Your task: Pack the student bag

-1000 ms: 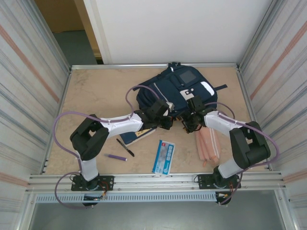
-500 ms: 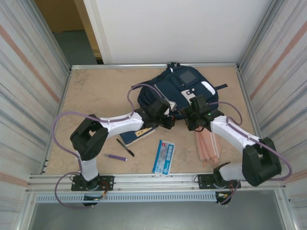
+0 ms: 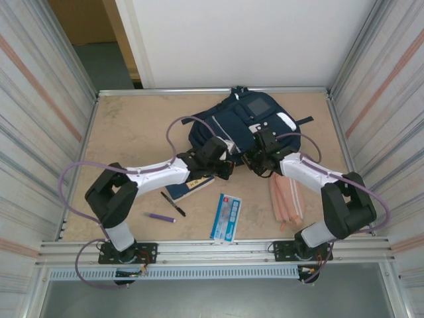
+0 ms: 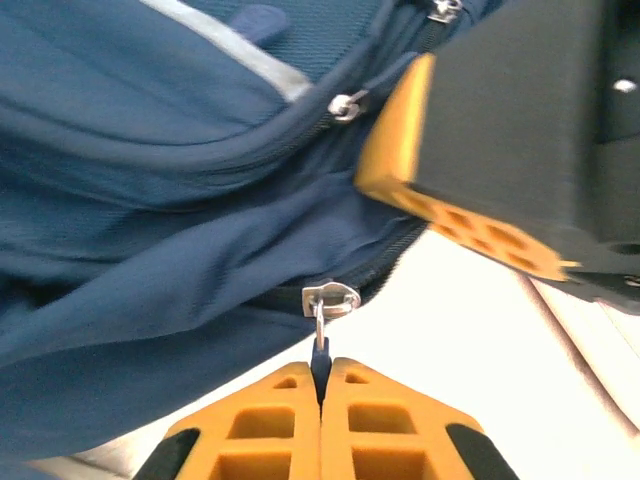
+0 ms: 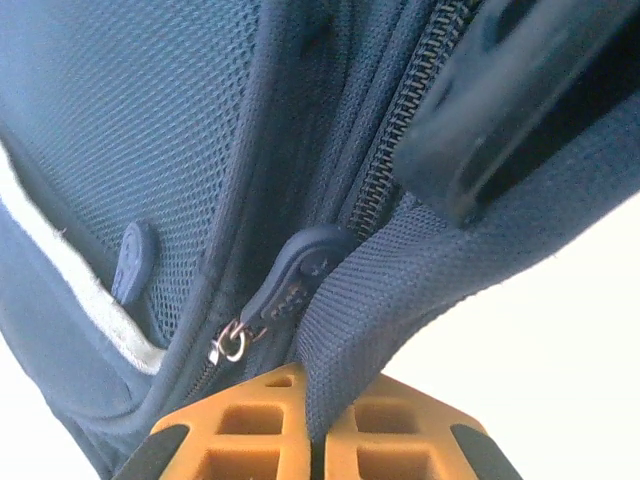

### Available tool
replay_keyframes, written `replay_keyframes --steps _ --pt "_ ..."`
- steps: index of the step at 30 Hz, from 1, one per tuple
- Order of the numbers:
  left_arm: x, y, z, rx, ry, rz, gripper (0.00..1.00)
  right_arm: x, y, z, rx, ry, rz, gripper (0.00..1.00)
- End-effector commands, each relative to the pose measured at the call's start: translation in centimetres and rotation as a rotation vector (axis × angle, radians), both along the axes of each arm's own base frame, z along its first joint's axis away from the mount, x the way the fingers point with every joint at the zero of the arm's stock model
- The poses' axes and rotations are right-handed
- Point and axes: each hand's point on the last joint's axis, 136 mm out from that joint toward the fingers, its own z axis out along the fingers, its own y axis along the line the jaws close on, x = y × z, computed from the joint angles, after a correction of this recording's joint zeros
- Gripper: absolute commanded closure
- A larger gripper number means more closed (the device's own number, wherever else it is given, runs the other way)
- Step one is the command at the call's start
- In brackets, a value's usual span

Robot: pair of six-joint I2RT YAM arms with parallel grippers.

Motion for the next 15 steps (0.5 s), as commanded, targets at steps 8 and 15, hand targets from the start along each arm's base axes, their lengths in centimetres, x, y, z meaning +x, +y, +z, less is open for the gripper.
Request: replay_keyframes --steps 8,15 --pt "4.3 4.6 0.0 0.009 -0.044 0.023 1.00 1.5 -6.5 2.4 -0.057 -0.143 0.180 0.95" --pt "3.7 1.9 0.6 -0.056 -0.013 -0.059 1.00 3.2 -10.6 2.3 -0.081 -0.119 0.183 0.59"
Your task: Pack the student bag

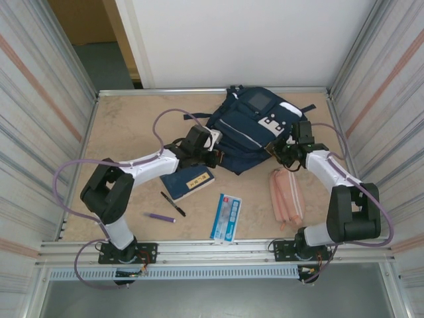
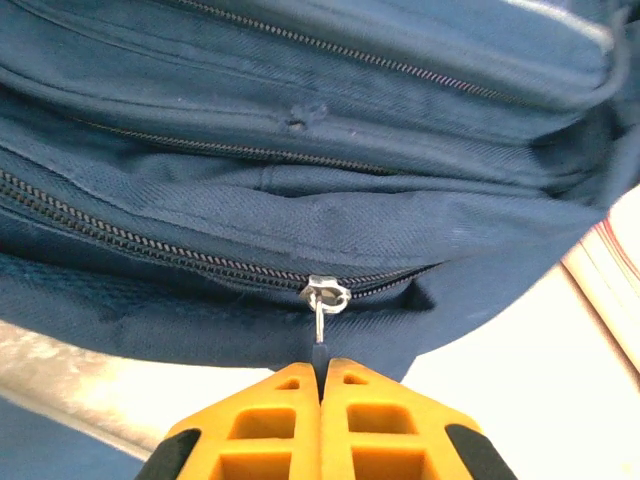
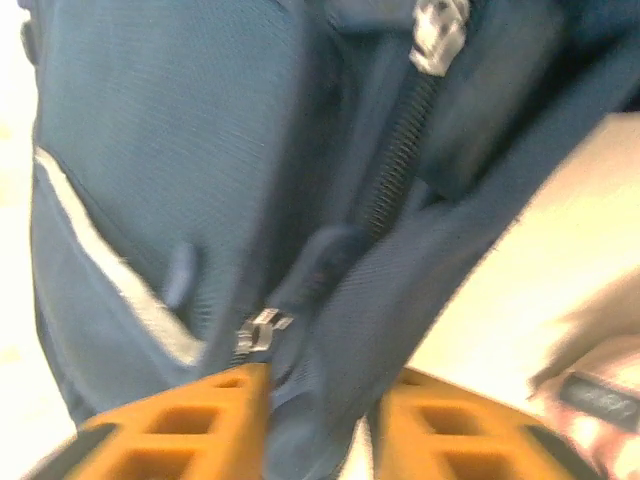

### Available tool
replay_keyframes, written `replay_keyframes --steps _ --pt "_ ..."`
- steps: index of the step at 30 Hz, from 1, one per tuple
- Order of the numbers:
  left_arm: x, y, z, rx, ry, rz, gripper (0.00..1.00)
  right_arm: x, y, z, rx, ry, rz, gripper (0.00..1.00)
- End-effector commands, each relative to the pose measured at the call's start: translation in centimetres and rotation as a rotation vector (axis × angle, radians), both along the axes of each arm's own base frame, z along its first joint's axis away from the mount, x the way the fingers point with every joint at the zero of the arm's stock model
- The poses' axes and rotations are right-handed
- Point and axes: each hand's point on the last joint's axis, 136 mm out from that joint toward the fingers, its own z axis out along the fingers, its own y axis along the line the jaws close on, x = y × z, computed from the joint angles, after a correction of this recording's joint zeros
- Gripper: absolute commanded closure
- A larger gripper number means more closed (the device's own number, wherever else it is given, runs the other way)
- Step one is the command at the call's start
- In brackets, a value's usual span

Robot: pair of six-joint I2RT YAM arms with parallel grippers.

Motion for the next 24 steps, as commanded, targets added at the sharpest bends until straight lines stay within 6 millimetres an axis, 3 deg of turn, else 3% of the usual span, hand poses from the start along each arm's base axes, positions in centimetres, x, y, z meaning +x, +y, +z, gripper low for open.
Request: replay_keyframes --steps 1,5,7,10,17,22,24 --pt "-0.3 -1.9 1.6 -0.043 -0.031 -0.065 1.00 0.3 -1.1 0.9 -0.014 0.011 0.032 0.55" --pt "-1.2 -3.5 2.2 -0.054 -0.029 -0.103 1.00 -3.0 -1.6 0.9 0.035 0.166 -0.178 0.43" --pt "-1.9 -4.6 2.7 -0.071 -0.027 -0.127 1.00 -4.8 0.2 0.7 0.113 0.224 -0.249 0.43" --pt "-2.8 -6.2 3.6 -0.103 -0.046 -0.166 1.00 -6.0 3.2 1.1 0.174 0.232 -0.285 0.40" --pt "-4.4 -8.8 5.6 -0.173 -0.075 -0.242 1.00 -3.8 6.9 0.8 0.253 0.226 -0.250 0.38" --pt "-4.0 -8.2 5.3 -0.141 -0.074 -0.217 1.00 -4.0 9.4 -1.4 0.219 0.311 -0.220 0.42" --pt "-3.9 -7.7 5.2 -0.151 -0.081 -0.203 1.00 -4.3 9.5 -2.5 0.184 0.340 -0.217 0.50"
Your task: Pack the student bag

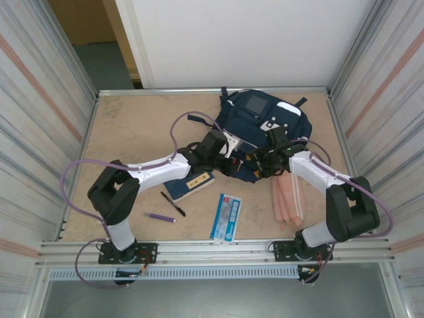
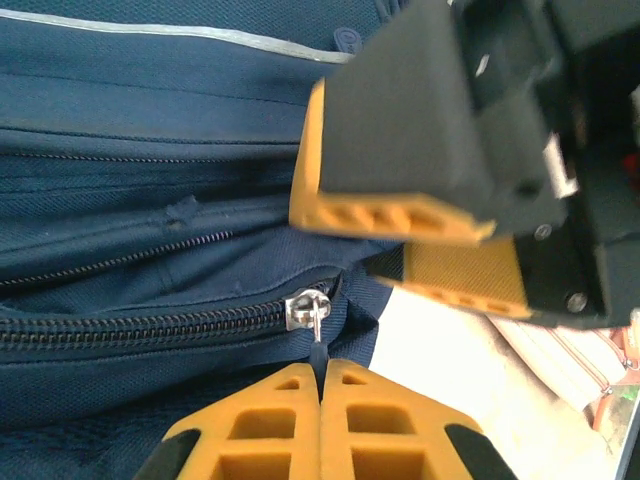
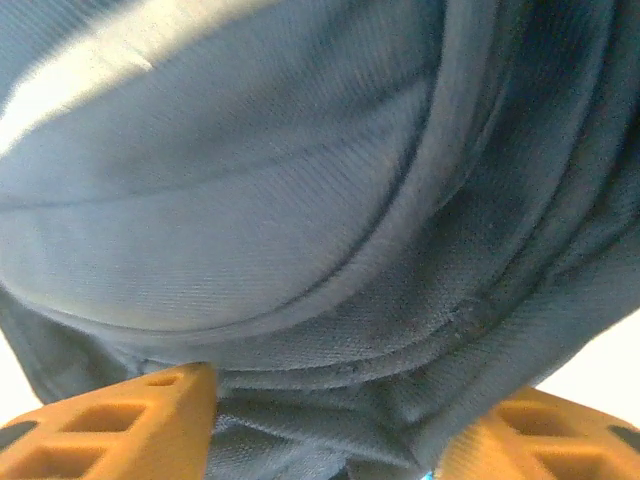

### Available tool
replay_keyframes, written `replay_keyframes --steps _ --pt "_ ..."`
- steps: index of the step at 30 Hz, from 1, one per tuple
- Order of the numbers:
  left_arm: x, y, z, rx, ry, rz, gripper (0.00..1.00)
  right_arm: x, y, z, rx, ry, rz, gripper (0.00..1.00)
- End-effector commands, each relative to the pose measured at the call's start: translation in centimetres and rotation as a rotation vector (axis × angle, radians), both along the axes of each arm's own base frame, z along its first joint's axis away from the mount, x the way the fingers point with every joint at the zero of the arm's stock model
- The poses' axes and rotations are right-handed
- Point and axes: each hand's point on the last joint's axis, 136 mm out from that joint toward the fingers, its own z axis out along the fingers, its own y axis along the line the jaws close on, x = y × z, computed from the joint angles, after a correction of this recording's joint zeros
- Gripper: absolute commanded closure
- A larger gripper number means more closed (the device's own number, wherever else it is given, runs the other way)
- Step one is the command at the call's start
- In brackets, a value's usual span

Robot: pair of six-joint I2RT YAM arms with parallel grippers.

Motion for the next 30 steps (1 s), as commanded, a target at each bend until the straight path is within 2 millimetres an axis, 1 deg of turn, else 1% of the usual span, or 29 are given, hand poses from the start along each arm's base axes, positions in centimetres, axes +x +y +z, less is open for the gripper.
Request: replay_keyframes --steps 1,3,4,5,6,8,11,13,15,17,19,21,23,25,27,30 --pt "0.7 -0.8 2.7 -0.085 -0.063 -0.006 1.00 0.5 0.8 -0.3 -0.003 0.026 -0.017 0.52" --pt "1.0 -0.1 2.4 -0.080 -0.053 0.016 1.00 0.2 0.7 -0.8 -0.001 0.046 -0.019 0.54" --pt "1.1 0.1 2.2 -0.073 -0.048 0.021 1.00 0.2 0.6 -0.7 -0.007 0.043 -0.018 0.58" --pt "1.3 0.4 2.1 -0.065 -0.046 0.026 1.00 0.3 0.2 -0.6 -0.017 0.034 -0.023 0.65" --pt "1.2 0.6 1.8 -0.057 -0.044 0.025 1.00 0.3 0.2 -0.5 -0.030 0.023 -0.015 0.74" --pt "1.3 0.8 1.7 -0.048 -0.056 0.024 1.00 0.5 -0.4 -0.1 -0.059 -0.001 -0.009 0.86" --pt "1.5 1.3 1.3 -0.017 -0.067 0.034 1.00 1.0 -1.7 0.6 -0.098 -0.045 0.004 0.99" --pt "2.1 2.2 0.9 0.009 -0.082 0.056 1.00 1.4 -2.2 1.6 -0.104 -0.085 0.026 1.00" --pt "2.8 3.4 0.0 0.028 -0.080 0.087 1.00 2.2 -2.2 3.4 -0.113 -0.161 0.089 1.00" --pt "4.1 5.2 -0.9 0.027 -0.049 0.134 1.00 3.1 -1.8 5.8 -0.159 -0.243 0.235 1.00" --pt "5.2 7.1 -1.6 0.032 -0.008 0.191 1.00 3.7 -1.8 7.6 -0.221 -0.287 0.342 1.00" --pt "6.4 9.1 -2.1 0.035 0.011 0.250 1.00 4.4 -1.8 8.5 -0.242 -0.334 0.413 1.00" --pt "7.3 10.4 -2.4 0.027 0.019 0.286 1.00 4.9 -2.3 8.6 -0.213 -0.350 0.436 1.00" --pt "7.9 11.3 -2.7 0.025 0.039 0.297 1.00 5.4 -3.3 8.0 -0.183 -0.341 0.434 1.00" --pt "8.0 11.3 -2.5 0.034 0.037 0.275 1.00 5.9 -4.4 7.3 -0.172 -0.321 0.421 1.00" --pt "7.1 10.0 -2.2 0.031 0.014 0.208 1.00 6.4 -5.2 6.5 -0.139 -0.303 0.419 1.00"
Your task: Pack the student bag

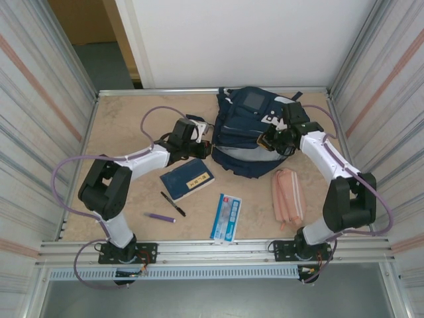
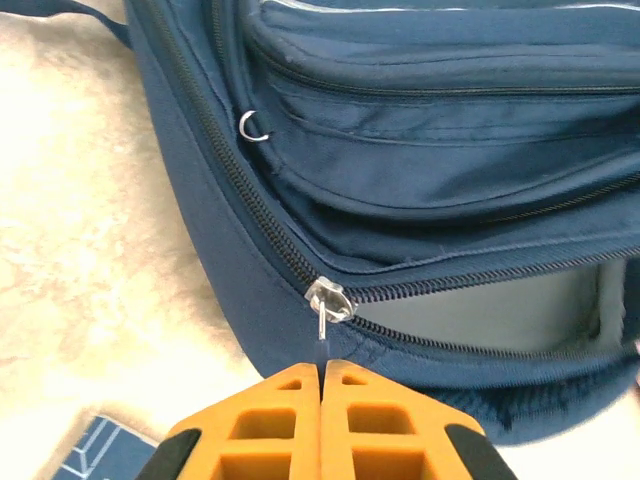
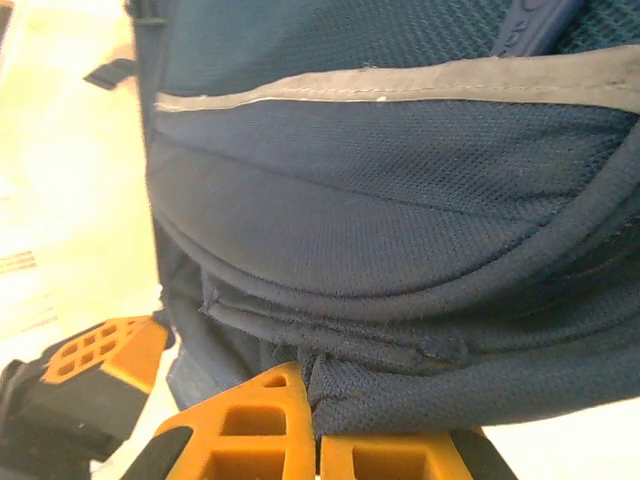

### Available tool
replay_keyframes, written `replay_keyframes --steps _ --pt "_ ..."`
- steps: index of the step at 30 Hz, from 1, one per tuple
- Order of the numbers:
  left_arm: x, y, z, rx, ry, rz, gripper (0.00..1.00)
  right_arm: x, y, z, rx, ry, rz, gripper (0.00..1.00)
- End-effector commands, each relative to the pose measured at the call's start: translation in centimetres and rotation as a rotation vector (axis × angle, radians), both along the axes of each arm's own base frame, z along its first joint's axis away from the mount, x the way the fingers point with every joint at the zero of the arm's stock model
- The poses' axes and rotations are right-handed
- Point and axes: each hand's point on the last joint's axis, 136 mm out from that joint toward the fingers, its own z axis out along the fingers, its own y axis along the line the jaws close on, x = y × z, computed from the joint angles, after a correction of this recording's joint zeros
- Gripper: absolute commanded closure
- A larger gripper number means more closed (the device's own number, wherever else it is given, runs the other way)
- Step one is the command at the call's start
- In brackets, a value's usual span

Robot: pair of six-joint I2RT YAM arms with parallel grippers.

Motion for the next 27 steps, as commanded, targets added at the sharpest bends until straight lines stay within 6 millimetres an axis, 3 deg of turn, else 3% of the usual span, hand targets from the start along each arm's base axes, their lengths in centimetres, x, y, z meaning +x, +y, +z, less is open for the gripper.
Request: replay_keyframes --steps 1,5,13,15,18,21,25,26,27 --pt "-1.4 -0.5 0.1 0.037 0.000 -0.062 1.00 0.8 -1.4 -0.3 -0.002 -0.020 0.049 1.00" --pt "-2.9 -2.3 0.0 0.047 -0.010 -0.123 1.00 1.5 -1.9 0.3 0.009 -0.041 0.056 1.00" --pt "-4.4 -4.4 0.7 0.074 -0.068 -0.144 1.00 5.0 -1.9 5.1 -0.005 -0.183 0.070 1.00" --pt "-4.8 -5.5 1.2 0.076 -0.096 -0.163 1.00 5.0 -2.0 5.0 -0.024 -0.162 0.045 0.97" --pt "-5.0 -7.4 2.1 -0.010 -0.064 -0.173 1.00 3.5 -3.4 2.2 -0.133 -0.032 -0.022 0.83" --pt "-5.4 -9.2 2.8 -0.048 -0.065 -0.184 1.00 0.8 -4.9 -0.4 -0.249 0.053 -0.092 0.71" --pt "-5.9 -11.2 3.3 -0.068 -0.068 -0.216 1.00 -3.0 -7.7 1.2 -0.569 0.005 -0.162 0.55" --pt "-6.1 -11.7 3.4 -0.088 -0.053 -0.224 1.00 -3.9 -8.4 2.0 -0.616 -0.015 -0.195 0.45" --pt "-6.2 -12.2 3.5 -0.112 -0.041 -0.230 1.00 -4.9 -9.4 2.8 -0.651 -0.025 -0.246 0.01"
